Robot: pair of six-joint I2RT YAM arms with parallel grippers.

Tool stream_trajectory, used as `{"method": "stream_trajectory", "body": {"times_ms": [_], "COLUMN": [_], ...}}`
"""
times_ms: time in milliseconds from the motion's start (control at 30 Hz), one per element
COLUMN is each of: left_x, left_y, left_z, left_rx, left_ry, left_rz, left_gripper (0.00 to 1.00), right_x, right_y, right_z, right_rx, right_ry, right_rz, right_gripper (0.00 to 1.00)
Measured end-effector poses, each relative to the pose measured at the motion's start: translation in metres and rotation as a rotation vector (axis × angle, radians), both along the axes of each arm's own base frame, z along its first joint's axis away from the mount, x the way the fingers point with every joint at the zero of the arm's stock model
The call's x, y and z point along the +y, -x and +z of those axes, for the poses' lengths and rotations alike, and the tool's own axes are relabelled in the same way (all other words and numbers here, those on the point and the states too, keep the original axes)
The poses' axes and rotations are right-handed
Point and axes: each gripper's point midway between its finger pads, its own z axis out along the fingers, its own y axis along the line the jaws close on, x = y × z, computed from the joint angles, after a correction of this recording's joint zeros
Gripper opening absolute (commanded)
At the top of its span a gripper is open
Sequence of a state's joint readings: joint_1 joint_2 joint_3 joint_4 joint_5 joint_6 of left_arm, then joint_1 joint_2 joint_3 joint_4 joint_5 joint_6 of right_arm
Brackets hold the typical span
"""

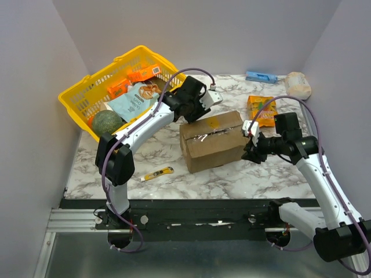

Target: Unpack the express box

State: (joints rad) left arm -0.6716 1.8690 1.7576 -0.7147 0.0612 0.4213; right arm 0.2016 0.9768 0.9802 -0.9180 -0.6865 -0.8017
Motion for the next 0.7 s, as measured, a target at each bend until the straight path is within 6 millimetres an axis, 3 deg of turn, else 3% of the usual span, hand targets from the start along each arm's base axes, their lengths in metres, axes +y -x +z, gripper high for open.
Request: {"method": "stream_trajectory", "body": {"times_ms": [233,333,500,700], "left_x": [0.015,0.019,0.021,0.017], "left_y": [0.031,0.051,0.088,0.118], "left_z": [-0.014,-0.017,-0.014,-0.001], "left_rx": [0.078,0.133,0.231,0.308], "left_ry": [-0.031,-0.031,0.019,0.104], "left_rz": [0.002,-0.012,-0.058,-0.114], "left_gripper": [0.47,0.47,0.50,0.52], "right_x": [-0.002,-0.004,-0.003,0.004], "right_y": [0.004,-0.010,-0.054,-0.121], "right_z": [-0.039,-0.049,-0.052,-0.033], "right_rx": [0.144,0.164,0.139,0.064], "right_ry": [0.054,0.073,0.079,0.052], "right_rz": [0.000,-0.048,-0.143,-0.245], "right_gripper": [0.37,0.39,0.41,0.49]}}
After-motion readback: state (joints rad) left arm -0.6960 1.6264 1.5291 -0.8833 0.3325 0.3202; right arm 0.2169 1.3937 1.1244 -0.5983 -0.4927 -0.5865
